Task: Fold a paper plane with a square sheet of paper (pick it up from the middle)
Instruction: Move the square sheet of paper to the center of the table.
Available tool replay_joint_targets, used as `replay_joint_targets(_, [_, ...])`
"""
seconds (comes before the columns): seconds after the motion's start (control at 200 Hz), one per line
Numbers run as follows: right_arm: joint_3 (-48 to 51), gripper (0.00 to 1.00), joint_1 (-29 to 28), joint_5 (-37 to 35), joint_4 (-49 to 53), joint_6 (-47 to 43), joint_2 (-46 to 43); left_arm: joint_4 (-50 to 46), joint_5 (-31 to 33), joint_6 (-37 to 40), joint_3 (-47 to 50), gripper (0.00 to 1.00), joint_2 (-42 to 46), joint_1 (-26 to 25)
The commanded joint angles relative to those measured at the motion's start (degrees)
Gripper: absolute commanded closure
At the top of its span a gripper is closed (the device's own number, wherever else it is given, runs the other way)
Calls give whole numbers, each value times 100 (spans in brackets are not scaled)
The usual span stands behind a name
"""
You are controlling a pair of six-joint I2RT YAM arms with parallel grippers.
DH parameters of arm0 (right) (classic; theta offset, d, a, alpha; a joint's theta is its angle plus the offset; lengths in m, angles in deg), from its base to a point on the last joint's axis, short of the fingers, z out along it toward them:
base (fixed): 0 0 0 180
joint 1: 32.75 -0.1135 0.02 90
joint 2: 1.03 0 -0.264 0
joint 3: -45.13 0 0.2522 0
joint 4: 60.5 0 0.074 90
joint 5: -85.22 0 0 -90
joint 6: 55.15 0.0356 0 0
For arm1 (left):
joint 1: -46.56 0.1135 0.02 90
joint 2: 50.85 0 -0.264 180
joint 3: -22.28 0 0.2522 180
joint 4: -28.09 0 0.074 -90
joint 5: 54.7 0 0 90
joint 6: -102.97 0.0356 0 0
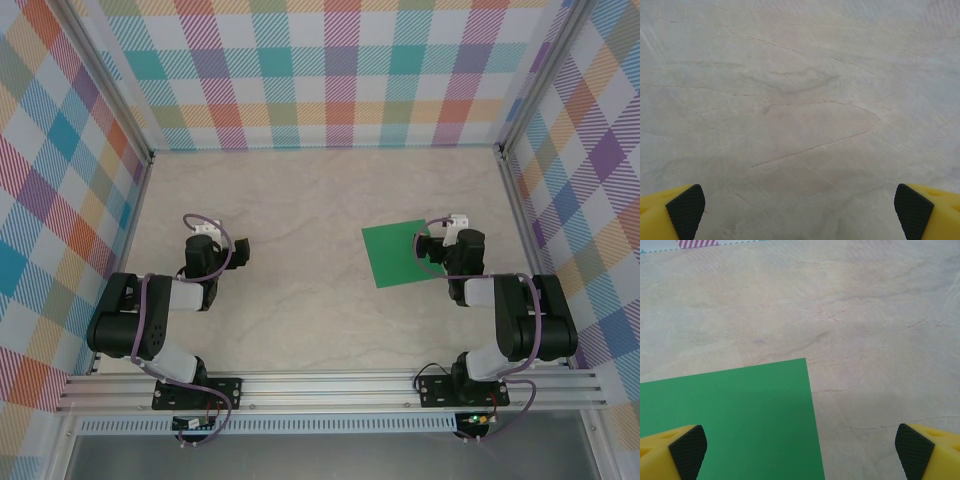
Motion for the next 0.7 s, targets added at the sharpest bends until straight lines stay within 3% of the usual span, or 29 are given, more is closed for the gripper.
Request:
replay_joint_targets(0.0, [-125,0,13,149,-301,-99,64,262,-18,86,-149,0,-64,65])
replay_joint_targets(0.61, [-134,0,12,149,-290,-100,62,275,-17,90,-138,0,-54,65])
replay_joint_targets(0.695, [-150,0,10,207,-202,-136,-32,377,-272,209,53,0,273,54])
